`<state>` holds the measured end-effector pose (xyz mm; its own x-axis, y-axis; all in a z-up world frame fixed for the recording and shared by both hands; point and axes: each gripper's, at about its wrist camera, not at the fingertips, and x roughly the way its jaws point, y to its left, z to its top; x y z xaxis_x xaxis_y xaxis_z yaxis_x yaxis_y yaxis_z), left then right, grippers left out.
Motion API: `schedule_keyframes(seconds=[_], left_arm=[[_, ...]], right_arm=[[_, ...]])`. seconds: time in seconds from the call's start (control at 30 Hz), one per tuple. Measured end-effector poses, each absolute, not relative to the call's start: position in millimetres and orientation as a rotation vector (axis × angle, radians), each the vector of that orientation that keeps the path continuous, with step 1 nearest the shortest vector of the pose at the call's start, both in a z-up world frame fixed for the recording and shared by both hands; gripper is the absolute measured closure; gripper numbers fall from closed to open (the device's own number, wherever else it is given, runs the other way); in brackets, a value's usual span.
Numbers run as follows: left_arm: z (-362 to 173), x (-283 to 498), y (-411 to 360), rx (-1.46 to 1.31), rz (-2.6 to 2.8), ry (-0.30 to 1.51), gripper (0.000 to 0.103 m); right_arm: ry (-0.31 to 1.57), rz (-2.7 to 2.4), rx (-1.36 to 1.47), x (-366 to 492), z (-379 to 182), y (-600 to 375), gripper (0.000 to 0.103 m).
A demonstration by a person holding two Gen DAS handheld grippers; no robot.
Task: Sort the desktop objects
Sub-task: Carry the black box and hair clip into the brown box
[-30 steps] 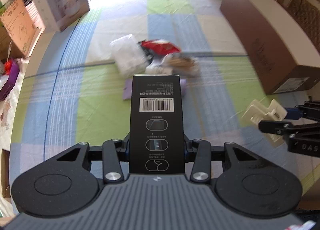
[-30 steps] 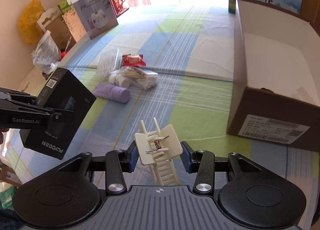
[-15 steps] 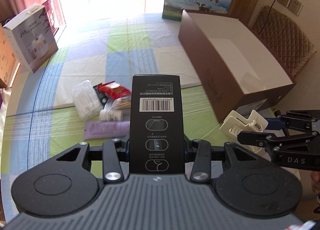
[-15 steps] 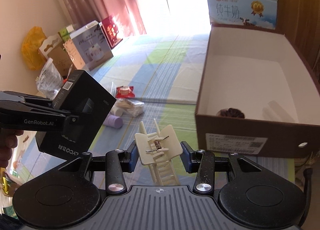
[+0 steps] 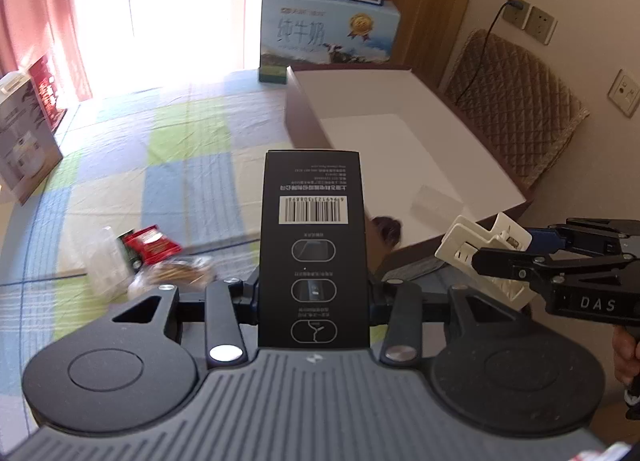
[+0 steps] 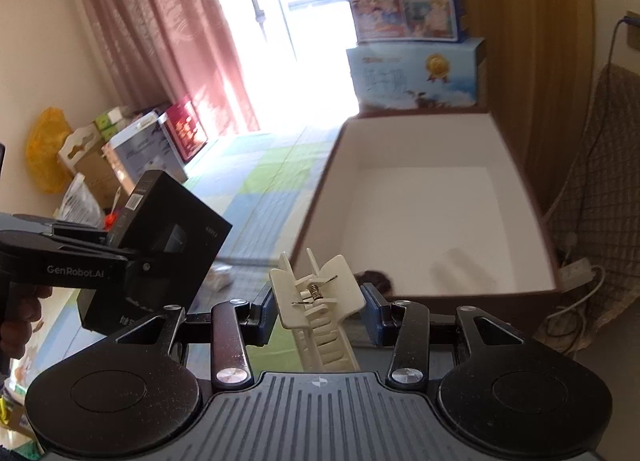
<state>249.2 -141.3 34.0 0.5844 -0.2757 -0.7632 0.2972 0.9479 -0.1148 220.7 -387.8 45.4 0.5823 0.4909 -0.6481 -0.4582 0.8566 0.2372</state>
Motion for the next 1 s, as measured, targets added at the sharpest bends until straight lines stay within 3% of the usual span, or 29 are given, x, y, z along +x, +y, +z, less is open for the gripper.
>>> schedule_keyframes(seconds=[0.53,1.0], left_arm=[[42.0,342.0,-243.5,0.021,-0.425,0.878,0.065],[-33.4,470.2,-296.5,0.079,-0.319,1.049,0.065]], right_arm=[[0.752,0.445,0.069,340.4,43.1,-444.8,0.062],[0.886,0.389,-0.077,441.8,-23.8,-423.6,0.062]])
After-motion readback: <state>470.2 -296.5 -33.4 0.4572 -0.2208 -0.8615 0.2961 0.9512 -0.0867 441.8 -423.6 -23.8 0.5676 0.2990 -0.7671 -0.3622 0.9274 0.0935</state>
